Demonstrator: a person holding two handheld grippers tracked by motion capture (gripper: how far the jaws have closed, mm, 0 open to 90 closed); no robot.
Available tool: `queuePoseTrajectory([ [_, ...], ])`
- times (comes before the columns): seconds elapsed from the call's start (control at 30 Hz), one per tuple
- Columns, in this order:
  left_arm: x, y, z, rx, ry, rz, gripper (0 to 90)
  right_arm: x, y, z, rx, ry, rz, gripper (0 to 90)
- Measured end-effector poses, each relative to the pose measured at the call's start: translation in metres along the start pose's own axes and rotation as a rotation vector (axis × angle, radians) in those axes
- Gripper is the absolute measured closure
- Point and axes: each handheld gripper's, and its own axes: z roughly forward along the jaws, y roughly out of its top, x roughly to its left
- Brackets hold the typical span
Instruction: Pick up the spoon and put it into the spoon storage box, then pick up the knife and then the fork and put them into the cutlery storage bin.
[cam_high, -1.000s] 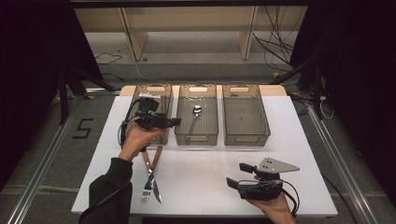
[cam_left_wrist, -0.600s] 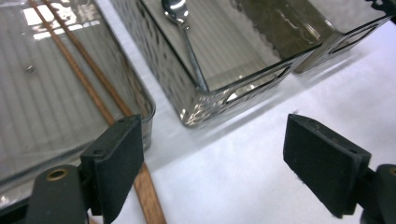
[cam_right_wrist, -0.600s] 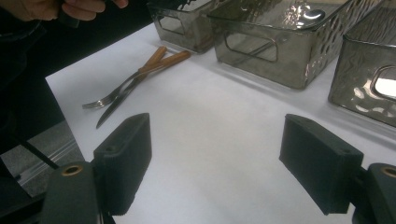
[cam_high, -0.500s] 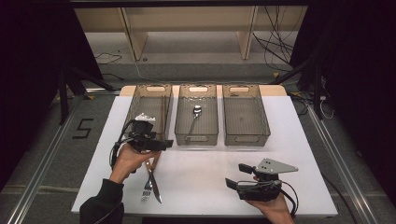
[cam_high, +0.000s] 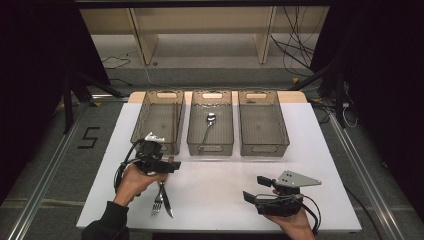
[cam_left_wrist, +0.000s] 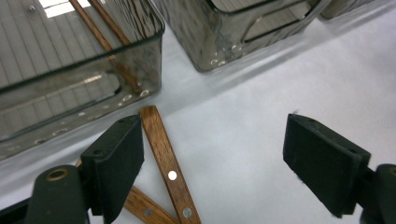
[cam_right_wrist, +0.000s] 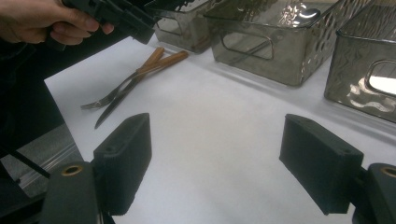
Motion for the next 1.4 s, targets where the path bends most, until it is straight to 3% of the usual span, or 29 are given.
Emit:
queuePoseTrajectory([
  [0.73, -0.007, -0.023, 0.009, 0.085, 0.047, 0.048, 24.7, 0.001, -0.002, 0.001, 0.009, -0.005, -0.001, 25.6],
  [1.4, -0.008, -0.030, 0.015, 0.131, 0.062, 0.066, 51.4, 0.000, -0.003, 0.001, 0.017, -0.007, -0.001, 25.8],
])
